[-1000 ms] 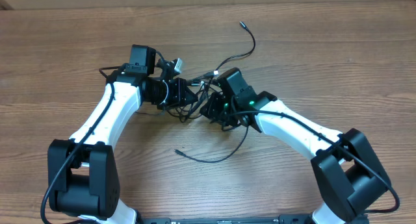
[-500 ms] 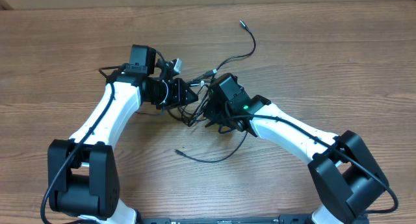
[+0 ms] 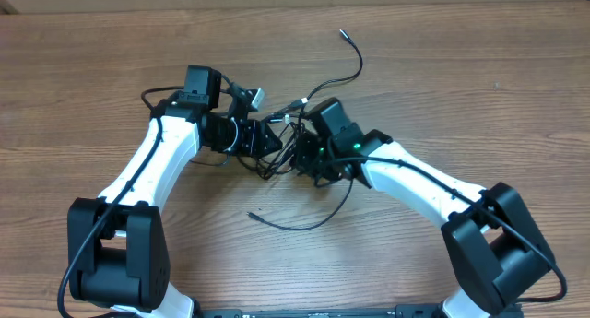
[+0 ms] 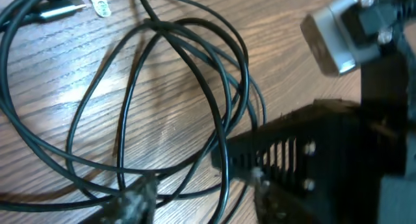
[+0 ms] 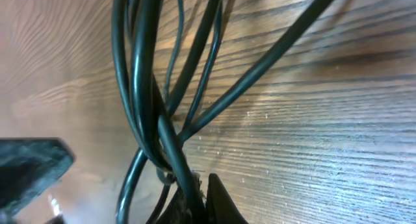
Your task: Untangle cables
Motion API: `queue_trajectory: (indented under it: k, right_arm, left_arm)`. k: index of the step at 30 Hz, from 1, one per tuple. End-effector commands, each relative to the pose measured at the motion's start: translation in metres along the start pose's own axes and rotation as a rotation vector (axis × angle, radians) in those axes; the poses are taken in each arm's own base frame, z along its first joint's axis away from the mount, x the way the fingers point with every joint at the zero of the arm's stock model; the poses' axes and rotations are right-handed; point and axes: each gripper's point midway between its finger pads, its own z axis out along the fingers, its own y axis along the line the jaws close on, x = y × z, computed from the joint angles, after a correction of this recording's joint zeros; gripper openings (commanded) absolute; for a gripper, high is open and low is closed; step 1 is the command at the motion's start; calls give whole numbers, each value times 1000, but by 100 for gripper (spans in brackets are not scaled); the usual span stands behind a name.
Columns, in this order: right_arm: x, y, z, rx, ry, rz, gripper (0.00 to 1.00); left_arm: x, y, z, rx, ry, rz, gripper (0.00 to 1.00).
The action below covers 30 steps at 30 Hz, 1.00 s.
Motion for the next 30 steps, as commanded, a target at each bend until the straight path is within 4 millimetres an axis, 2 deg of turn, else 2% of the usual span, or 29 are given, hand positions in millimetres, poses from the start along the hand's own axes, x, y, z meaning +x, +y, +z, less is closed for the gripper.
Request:
queue_trajectory:
  k: [1, 3, 9, 14, 16, 19, 30]
  right_arm:
    - [-1, -3, -5, -36, 55, -14, 4]
    - [-3, -7, -6, -26, 55, 0, 4]
    - [-1, -15, -7, 6, 62, 13, 4]
    - [-1, -16, -6, 10, 61, 15, 4]
    - [-1, -16, -6, 10, 61, 15, 4]
    - [-1, -18, -7, 12, 66, 22, 4]
    - [-10, -29, -15, 10, 85, 52, 4]
  left_arm:
    - [-4, -6, -4, 25, -9, 141, 55]
    - [-2, -7, -2, 27, -2, 164, 57]
    - [8, -19, 10, 44, 35, 280, 53]
    - [15, -33, 21, 48, 70, 361, 57]
    - [18, -33, 26, 18, 86, 378, 61]
    - [20, -30, 29, -28, 104, 395, 62]
    - [15, -29, 32, -35, 88, 390, 67]
